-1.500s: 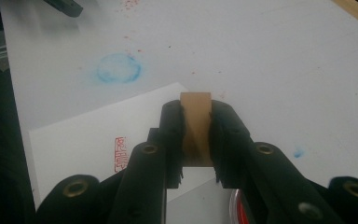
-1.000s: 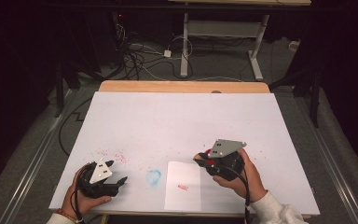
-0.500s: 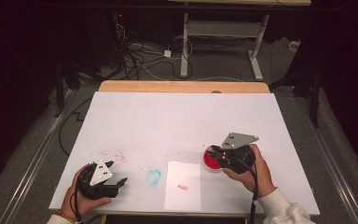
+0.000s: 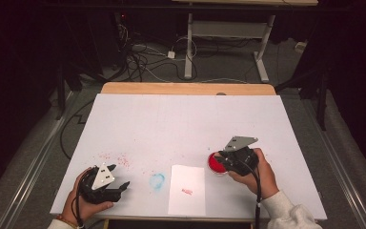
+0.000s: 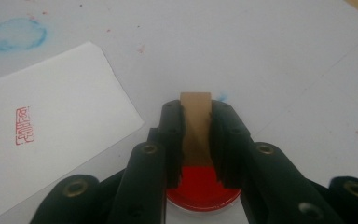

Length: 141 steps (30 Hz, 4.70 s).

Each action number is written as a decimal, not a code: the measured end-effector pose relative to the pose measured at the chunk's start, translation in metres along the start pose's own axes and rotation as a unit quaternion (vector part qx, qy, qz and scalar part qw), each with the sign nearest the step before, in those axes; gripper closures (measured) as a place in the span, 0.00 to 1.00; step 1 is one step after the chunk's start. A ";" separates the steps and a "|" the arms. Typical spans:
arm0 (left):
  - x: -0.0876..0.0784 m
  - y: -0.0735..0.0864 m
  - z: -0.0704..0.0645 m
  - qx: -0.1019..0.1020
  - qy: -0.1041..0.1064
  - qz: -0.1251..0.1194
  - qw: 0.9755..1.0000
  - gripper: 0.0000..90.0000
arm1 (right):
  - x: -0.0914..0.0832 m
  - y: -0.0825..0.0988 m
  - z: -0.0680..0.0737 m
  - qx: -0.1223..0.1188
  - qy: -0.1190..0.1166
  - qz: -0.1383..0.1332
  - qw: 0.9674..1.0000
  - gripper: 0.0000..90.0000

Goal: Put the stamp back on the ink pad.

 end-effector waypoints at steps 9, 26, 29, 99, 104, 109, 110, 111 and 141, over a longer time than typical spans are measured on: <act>0.001 -0.001 0.000 0.002 0.001 0.000 1.000 0.27 | 0.011 0.011 -0.003 0.002 0.004 0.027 1.000 0.84; 0.003 0.000 -0.002 0.005 0.005 0.005 1.000 0.27 | 0.024 0.019 -0.007 0.009 0.007 0.049 0.999 0.84; 0.003 0.000 -0.002 0.006 0.005 0.006 1.000 0.27 | 0.024 0.020 -0.006 0.010 0.009 0.050 0.999 0.83; 0.003 0.001 0.000 0.001 0.000 0.006 1.000 0.26 | -0.047 -0.033 -0.018 -0.004 0.107 -0.180 0.978 0.23; 0.002 0.000 0.001 0.001 -0.002 0.006 1.000 0.26 | -0.052 -0.029 -0.017 -0.010 0.110 -0.181 0.977 0.23; 0.002 0.000 0.002 -0.003 -0.004 0.001 1.000 0.26 | -0.056 -0.023 -0.017 -0.011 0.113 -0.180 0.977 0.23; 0.002 0.000 0.001 -0.002 -0.004 0.003 1.000 0.26 | -0.056 -0.022 -0.017 -0.013 0.114 -0.178 0.977 0.23; 0.002 0.000 0.001 -0.001 -0.003 0.003 1.000 0.26 | -0.057 -0.020 -0.017 -0.014 0.115 -0.178 0.977 0.23; 0.003 -0.009 0.002 0.012 -0.009 -0.010 1.000 0.26 | -0.065 0.056 -0.037 0.032 0.121 -0.166 0.978 0.24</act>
Point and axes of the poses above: each handheld gripper's, and its own axes: x roughly forward along the jaws, y roughly out of its underside, z roughly to its left, the point moved 10 cm from there along x, roughly forward along the jaws, and after that the axes turned 9 degrees about x, right-handed, at the moved point
